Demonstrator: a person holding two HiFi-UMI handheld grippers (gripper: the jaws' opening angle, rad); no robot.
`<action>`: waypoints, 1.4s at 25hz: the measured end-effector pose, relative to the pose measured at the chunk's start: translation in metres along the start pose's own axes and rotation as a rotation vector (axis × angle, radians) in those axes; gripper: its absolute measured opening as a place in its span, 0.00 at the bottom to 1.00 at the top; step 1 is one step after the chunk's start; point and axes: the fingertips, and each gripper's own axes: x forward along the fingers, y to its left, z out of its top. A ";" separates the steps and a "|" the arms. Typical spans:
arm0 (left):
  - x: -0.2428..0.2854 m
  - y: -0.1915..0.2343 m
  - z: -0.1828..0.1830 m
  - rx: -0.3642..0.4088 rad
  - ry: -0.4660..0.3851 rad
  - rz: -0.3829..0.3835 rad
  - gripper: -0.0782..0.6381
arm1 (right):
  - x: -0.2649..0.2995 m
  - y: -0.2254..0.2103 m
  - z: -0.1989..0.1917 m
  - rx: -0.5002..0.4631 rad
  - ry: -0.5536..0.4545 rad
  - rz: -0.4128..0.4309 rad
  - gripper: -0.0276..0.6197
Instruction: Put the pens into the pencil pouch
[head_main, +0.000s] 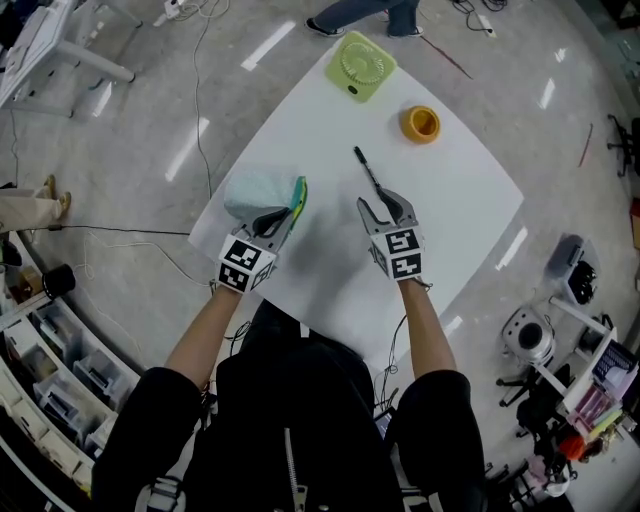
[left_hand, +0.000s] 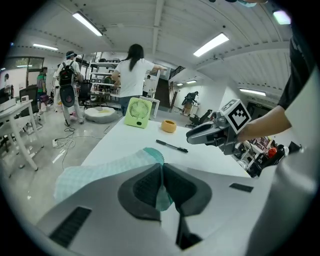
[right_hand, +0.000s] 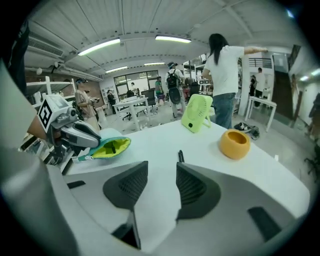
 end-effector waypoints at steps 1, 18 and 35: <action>0.001 0.000 0.000 -0.001 0.001 0.000 0.16 | 0.000 -0.006 -0.004 0.007 0.008 -0.018 0.32; 0.001 0.011 -0.004 -0.013 0.015 0.004 0.16 | 0.033 -0.049 -0.070 0.042 0.226 -0.102 0.29; 0.001 0.013 -0.007 -0.022 0.021 0.002 0.16 | 0.038 -0.045 -0.081 0.008 0.290 -0.120 0.12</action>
